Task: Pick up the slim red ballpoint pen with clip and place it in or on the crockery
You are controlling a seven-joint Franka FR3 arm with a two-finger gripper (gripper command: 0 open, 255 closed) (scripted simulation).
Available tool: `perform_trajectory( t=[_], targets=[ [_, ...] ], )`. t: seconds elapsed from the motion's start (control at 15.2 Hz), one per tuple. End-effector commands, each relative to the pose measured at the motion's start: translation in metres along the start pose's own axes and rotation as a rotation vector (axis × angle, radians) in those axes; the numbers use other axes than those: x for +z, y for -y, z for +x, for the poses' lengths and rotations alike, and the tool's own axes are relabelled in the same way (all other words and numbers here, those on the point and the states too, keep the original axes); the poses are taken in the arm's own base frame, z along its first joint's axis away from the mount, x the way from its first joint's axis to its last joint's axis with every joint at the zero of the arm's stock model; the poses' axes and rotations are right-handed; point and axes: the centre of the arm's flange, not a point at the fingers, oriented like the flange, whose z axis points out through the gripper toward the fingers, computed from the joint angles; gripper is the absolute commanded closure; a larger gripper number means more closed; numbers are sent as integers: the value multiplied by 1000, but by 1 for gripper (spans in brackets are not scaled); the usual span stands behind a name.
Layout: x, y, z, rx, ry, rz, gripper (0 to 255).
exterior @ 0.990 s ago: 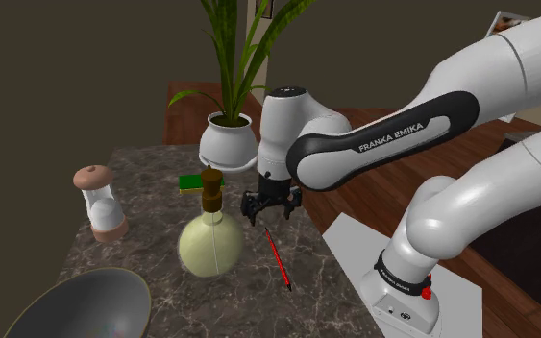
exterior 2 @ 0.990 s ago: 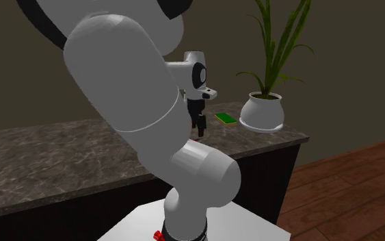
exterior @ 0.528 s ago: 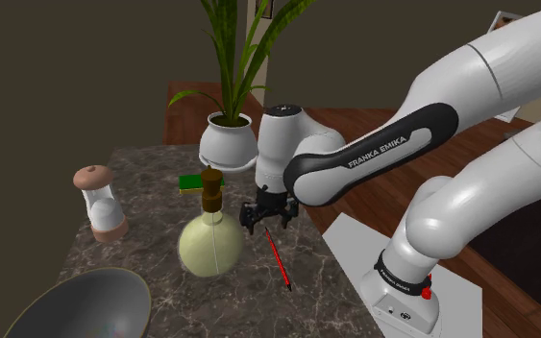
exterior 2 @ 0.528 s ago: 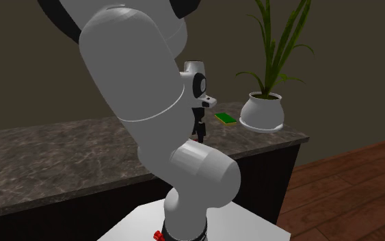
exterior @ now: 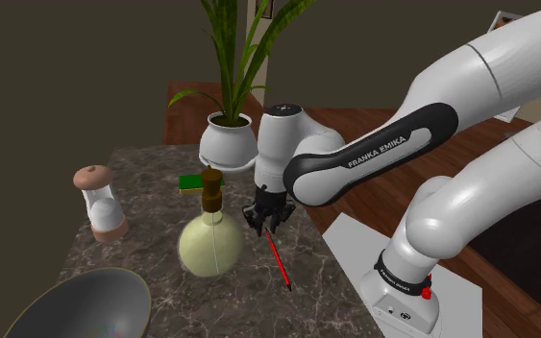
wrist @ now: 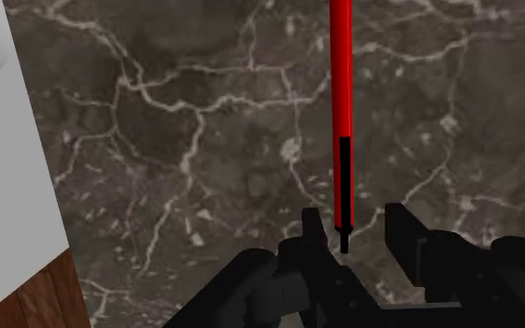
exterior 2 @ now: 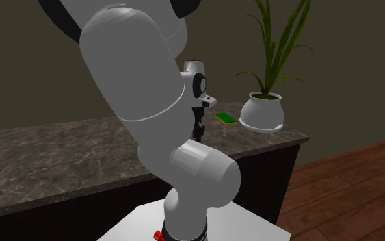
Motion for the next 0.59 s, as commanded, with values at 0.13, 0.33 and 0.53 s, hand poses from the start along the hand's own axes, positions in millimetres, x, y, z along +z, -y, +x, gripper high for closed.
perform_trajectory(
  t=[0.13,0.33,0.53],
  targets=[
    [3,-3,0,2,6,-10,255],
    [3,-2,0,1,6,-10,255],
    [-2,-2,0,2,6,-10,255]
  ],
)
